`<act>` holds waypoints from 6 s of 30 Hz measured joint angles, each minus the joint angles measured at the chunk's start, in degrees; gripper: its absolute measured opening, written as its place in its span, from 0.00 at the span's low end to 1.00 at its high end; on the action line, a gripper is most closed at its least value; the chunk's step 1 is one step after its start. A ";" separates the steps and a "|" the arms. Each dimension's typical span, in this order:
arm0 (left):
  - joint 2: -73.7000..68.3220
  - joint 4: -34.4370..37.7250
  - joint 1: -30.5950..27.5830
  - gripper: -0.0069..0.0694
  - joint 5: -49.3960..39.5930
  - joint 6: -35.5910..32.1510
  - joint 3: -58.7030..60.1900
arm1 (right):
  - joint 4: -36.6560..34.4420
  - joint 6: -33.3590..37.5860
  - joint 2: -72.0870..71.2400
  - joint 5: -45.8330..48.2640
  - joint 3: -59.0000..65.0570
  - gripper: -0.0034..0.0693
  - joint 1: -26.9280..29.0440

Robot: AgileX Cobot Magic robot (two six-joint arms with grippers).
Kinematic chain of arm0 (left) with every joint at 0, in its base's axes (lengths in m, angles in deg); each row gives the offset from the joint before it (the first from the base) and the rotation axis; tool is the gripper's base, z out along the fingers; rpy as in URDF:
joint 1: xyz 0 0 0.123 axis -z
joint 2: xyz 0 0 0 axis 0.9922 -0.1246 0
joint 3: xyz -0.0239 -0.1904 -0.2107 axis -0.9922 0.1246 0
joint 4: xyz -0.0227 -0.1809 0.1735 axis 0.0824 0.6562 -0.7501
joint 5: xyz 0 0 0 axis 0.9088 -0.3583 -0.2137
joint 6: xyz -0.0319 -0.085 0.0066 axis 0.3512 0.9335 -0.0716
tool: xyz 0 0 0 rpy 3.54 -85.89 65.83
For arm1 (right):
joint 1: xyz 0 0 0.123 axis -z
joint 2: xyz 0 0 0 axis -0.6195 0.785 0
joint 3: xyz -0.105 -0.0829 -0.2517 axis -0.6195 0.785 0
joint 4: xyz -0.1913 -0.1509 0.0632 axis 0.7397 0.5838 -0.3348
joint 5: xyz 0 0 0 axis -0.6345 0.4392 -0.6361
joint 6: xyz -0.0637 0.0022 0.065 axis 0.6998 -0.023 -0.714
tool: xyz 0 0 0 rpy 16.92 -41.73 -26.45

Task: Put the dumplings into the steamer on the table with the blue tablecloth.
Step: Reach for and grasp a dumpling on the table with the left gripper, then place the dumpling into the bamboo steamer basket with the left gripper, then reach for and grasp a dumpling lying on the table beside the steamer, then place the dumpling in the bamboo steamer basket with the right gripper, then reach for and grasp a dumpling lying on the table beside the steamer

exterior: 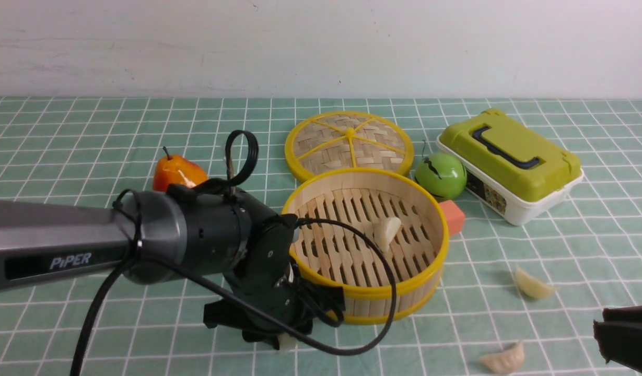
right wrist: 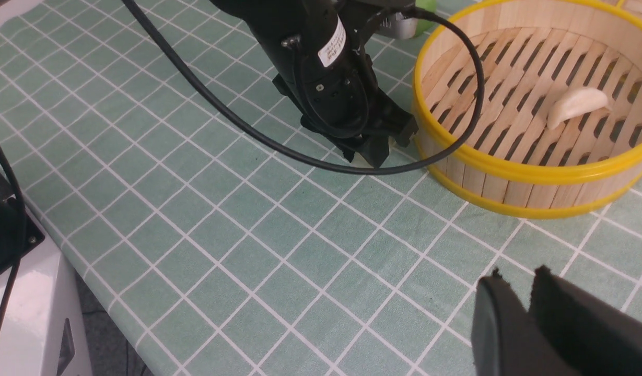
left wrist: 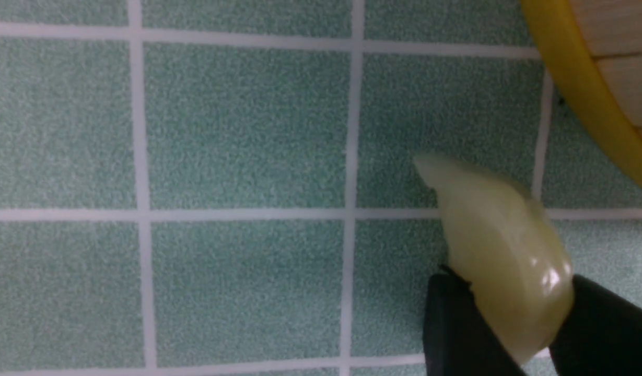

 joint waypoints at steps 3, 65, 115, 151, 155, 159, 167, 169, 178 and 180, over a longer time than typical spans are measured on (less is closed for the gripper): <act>0.00 -0.52 0.00 0.38 0.00 0.04 0.00 | 0.00 0.00 0.00 0.00 0.00 0.18 0.00; 10.74 -4.50 -0.56 0.22 -36.77 -31.19 -53.35 | 28.04 -22.16 37.43 5.42 -14.38 0.47 0.00; 69.82 6.13 -0.56 0.07 -28.96 -32.43 17.77 | 33.42 -31.64 77.33 -0.34 -53.02 0.34 -20.11; 69.88 7.61 -0.56 0.10 -30.43 -32.43 18.55 | 36.03 -32.91 52.08 12.39 -24.01 0.72 -13.18; 69.88 7.61 -0.56 0.10 -29.46 -32.62 18.61 | 36.86 -26.33 51.86 8.10 -16.49 0.72 -11.78; 69.88 7.61 -0.56 0.10 -28.65 -32.62 18.61 | 36.86 -14.98 54.27 3.45 -14.31 0.72 -11.78; 69.88 7.68 -0.56 0.12 -28.50 -32.67 18.61 | 39.52 1.48 61.79 -6.42 -14.25 0.72 -11.78; 69.88 7.98 -0.56 0.12 -28.74 -32.67 18.61 | 41.83 1.82 63.49 -6.82 -14.25 0.72 -11.83; 69.88 8.94 -0.56 0.13 -30.40 -32.67 18.79 | 47.55 -2.83 65.26 -7.22 -14.34 0.39 -11.83; 69.88 9.01 -0.56 0.13 -30.44 -32.67 18.79 | 47.44 -2.87 65.26 -6.62 -14.64 0.28 -11.83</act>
